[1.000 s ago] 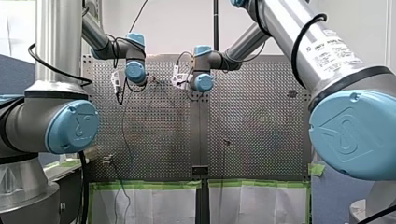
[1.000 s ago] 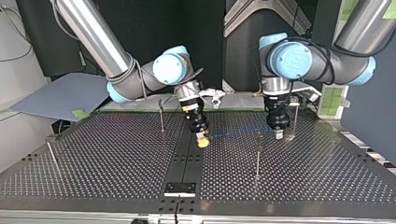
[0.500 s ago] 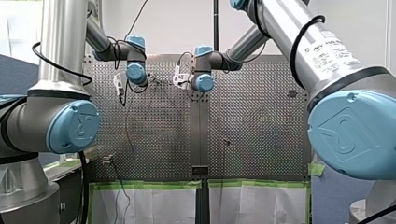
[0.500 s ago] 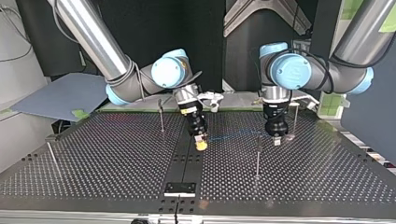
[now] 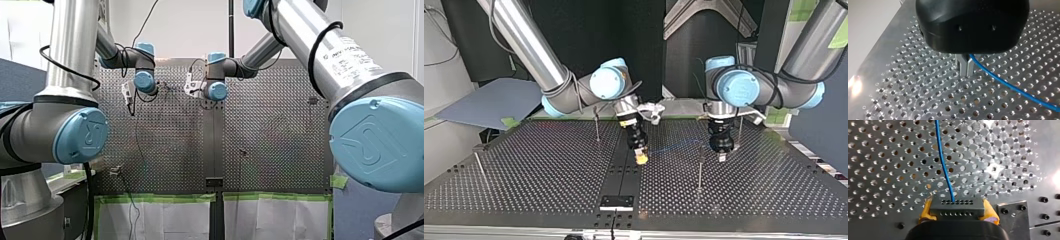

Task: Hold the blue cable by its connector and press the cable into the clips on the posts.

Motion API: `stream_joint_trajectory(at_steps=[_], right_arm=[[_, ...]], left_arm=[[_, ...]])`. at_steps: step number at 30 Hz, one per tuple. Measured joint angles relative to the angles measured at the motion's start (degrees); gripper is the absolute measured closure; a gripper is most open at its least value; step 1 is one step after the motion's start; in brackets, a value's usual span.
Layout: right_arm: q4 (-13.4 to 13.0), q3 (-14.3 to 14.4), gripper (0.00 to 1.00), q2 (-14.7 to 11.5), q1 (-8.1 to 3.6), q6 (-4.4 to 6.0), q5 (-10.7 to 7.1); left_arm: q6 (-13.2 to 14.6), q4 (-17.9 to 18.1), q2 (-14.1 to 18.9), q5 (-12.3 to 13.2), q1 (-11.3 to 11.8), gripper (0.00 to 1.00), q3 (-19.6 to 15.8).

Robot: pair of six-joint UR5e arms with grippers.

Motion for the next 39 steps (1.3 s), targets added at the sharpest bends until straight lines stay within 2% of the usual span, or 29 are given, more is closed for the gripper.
stream_joint_trajectory(at_steps=[7, 15, 27, 39], right_arm=[[0.0, -2.2, 1.00, 0.7, -0.16, 0.00, 0.02], [0.2, -4.9, 1.00, 2.6, -0.62, 0.03, 0.11], [0.3, -7.9, 1.00, 4.9, -2.45, 0.39, 0.86], [0.4, -8.5, 1.00, 5.0, -2.88, 0.44, 1.39]], left_arm=[[-2.2, 0.1, -0.2, 2.0, 0.9, 0.99, 2.0], [-4.6, 0.2, -0.7, 4.6, 2.5, 0.99, 2.9], [-6.6, -0.7, -3.8, 7.4, 3.1, 0.99, 5.0], [-6.1, -2.5, -5.0, 7.0, 3.4, 0.99, 6.1]])
